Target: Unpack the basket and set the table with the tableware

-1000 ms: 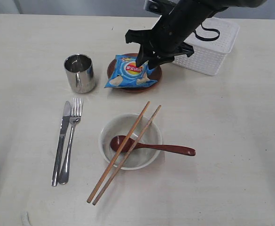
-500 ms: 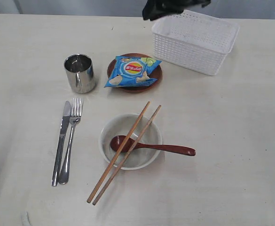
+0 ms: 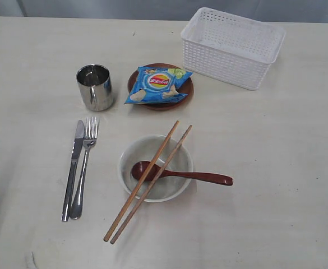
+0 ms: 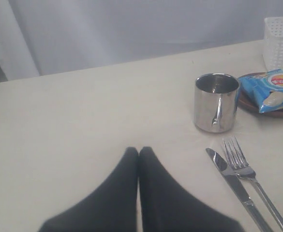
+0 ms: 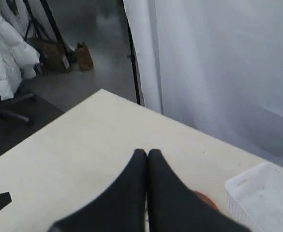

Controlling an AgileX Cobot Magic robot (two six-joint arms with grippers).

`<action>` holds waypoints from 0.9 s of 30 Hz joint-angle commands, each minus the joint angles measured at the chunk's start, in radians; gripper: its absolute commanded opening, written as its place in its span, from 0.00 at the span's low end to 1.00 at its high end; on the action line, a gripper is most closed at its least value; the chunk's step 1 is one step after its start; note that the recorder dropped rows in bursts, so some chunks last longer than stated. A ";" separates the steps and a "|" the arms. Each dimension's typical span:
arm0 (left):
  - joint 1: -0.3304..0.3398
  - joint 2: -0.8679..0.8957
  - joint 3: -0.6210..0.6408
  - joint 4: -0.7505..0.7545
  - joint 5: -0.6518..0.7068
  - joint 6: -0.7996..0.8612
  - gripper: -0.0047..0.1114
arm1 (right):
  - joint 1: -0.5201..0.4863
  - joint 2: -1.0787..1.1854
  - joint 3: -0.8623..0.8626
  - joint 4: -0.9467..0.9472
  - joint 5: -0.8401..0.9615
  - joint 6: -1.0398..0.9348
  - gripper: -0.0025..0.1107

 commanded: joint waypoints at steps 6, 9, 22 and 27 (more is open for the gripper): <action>0.002 -0.003 0.002 -0.001 -0.004 0.000 0.04 | -0.003 -0.264 -0.007 -0.008 0.010 -0.011 0.02; 0.002 -0.003 0.002 -0.001 -0.004 0.000 0.04 | -0.003 -0.339 -0.007 -0.008 0.010 -0.011 0.02; 0.002 -0.003 0.002 -0.001 -0.004 0.000 0.04 | 0.007 -0.614 -0.005 0.003 0.010 -0.011 0.02; 0.002 -0.003 0.002 -0.001 -0.004 0.000 0.04 | 0.007 -0.702 -0.005 -0.069 0.010 -0.011 0.02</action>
